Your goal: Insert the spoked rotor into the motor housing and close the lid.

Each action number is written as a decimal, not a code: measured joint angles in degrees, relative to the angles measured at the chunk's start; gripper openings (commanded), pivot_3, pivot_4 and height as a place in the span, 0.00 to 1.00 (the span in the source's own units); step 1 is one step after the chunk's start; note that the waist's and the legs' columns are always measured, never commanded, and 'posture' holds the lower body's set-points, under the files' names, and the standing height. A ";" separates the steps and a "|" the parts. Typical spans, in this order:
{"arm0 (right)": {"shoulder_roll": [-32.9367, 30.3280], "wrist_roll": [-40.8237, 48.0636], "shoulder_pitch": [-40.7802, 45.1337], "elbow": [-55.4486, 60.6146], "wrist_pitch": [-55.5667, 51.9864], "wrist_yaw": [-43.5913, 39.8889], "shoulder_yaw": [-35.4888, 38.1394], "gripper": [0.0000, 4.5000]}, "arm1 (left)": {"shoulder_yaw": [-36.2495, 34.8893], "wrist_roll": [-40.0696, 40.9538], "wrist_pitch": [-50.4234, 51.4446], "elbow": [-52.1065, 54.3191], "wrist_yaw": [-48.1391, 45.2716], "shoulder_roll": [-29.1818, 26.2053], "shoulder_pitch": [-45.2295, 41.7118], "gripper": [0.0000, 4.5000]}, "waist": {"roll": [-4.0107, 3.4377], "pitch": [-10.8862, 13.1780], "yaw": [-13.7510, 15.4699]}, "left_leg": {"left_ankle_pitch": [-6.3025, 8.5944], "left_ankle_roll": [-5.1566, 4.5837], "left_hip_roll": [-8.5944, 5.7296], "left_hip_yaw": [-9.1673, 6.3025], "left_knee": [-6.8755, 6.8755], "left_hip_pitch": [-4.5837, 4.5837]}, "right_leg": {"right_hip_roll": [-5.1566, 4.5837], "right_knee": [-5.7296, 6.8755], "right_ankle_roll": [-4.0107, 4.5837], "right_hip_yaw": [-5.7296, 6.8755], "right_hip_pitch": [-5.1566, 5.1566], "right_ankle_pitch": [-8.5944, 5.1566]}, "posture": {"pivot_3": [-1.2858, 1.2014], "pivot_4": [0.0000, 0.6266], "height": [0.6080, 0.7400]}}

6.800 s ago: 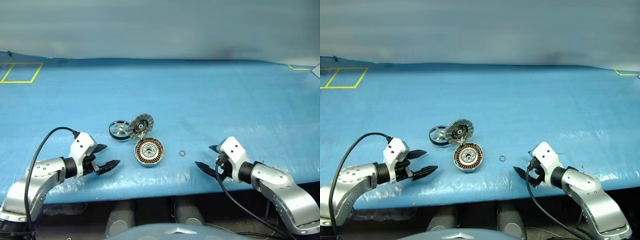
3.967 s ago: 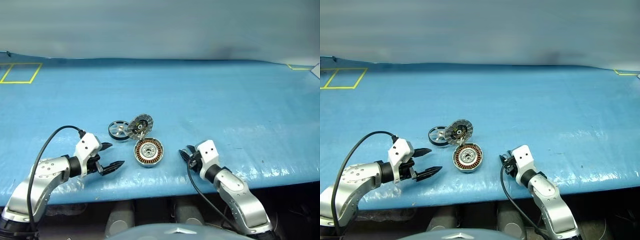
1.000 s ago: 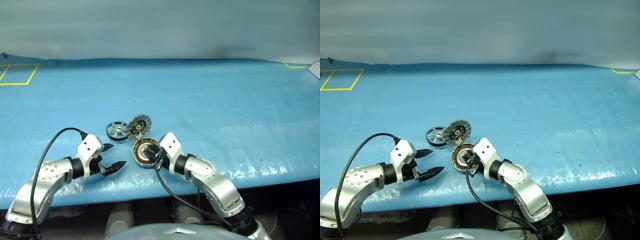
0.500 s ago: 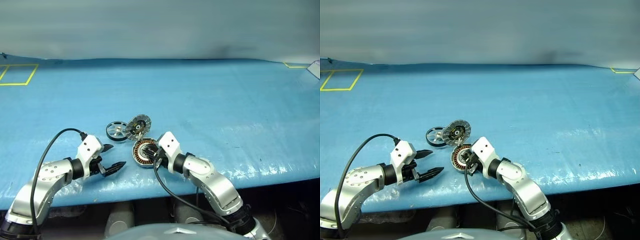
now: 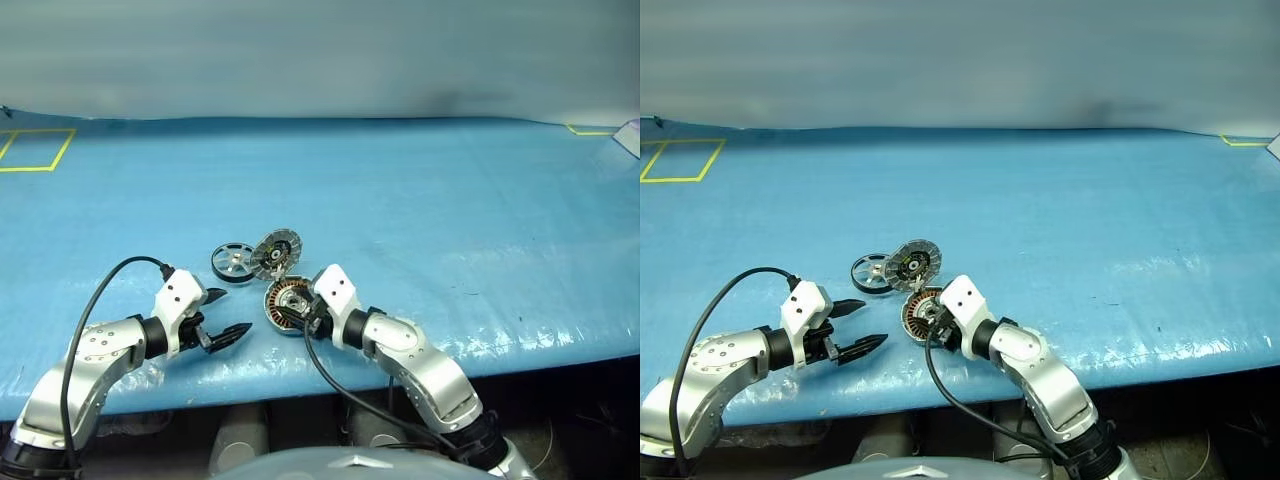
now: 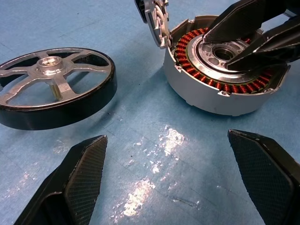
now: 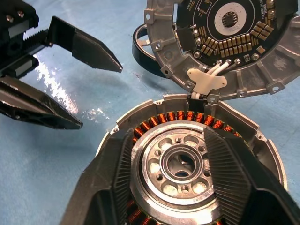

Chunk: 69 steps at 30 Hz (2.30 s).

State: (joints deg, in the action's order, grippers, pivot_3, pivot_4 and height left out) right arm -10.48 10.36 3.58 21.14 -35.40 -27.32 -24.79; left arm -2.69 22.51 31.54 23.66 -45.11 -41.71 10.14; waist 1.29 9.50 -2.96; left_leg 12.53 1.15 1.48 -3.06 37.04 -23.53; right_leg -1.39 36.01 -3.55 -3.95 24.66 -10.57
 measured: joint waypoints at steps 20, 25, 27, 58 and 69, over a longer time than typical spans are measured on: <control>-4.92 2.96 -0.37 10.20 -6.51 2.71 2.68 0.01 | -0.14 0.38 0.01 0.00 -1.41 -0.73 -0.40 1.00 | -0.01 0.01 0.01 | 0.00 0.00 0.00 0.00 -0.02 -0.04 | 0.00 0.00 0.00 0.01 0.05 0.00 | 0.52 0.24 1.00; -10.44 4.05 -3.39 14.38 -6.59 1.25 5.20 0.01 | -4.04 2.52 0.48 -0.09 -7.79 -9.32 -4.11 1.00 | 0.05 0.05 0.47 | 0.00 0.01 0.00 -0.05 0.02 -0.07 | -0.01 0.00 0.01 0.06 0.08 -0.01 | 0.52 0.24 1.00; -12.10 4.34 -4.50 14.74 -6.64 1.09 7.33 0.01 | -7.08 2.94 0.42 -0.49 -10.28 -12.85 -7.26 1.00 | -0.02 0.08 0.53 | 0.01 0.01 0.00 0.04 0.02 -0.04 | -0.07 -0.03 0.01 0.05 0.07 -0.01 | 0.52 0.24 1.00; -9.67 1.96 -9.24 10.58 -2.44 4.18 8.06 0.01 | 34.88 -28.16 -2.90 -55.95 -46.81 -0.71 -73.40 1.00 | 0.10 0.13 0.36 | 0.08 -0.11 0.00 -0.05 0.15 -0.18 | 0.18 0.09 0.00 -0.06 0.06 0.00 | 0.52 0.24 1.00; -12.08 2.22 -8.70 9.55 -3.55 1.46 7.47 0.00 | 46.14 -36.80 -2.89 -61.76 -47.27 1.08 -79.56 0.72 | 0.12 0.14 0.48 | 0.08 -0.11 -0.02 -0.13 0.20 -0.23 | 0.20 0.11 -0.01 -0.07 0.03 0.00 | 0.52 0.24 1.00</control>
State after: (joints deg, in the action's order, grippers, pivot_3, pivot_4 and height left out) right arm -22.56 12.58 -5.12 30.68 -38.95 -25.86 -17.32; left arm 43.45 -14.29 28.65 -38.10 -92.38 -40.63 -69.42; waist 1.41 9.65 -2.48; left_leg 12.61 1.04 1.47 -3.19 37.24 -23.76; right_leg -1.19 36.12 -3.56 -4.02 24.69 -10.57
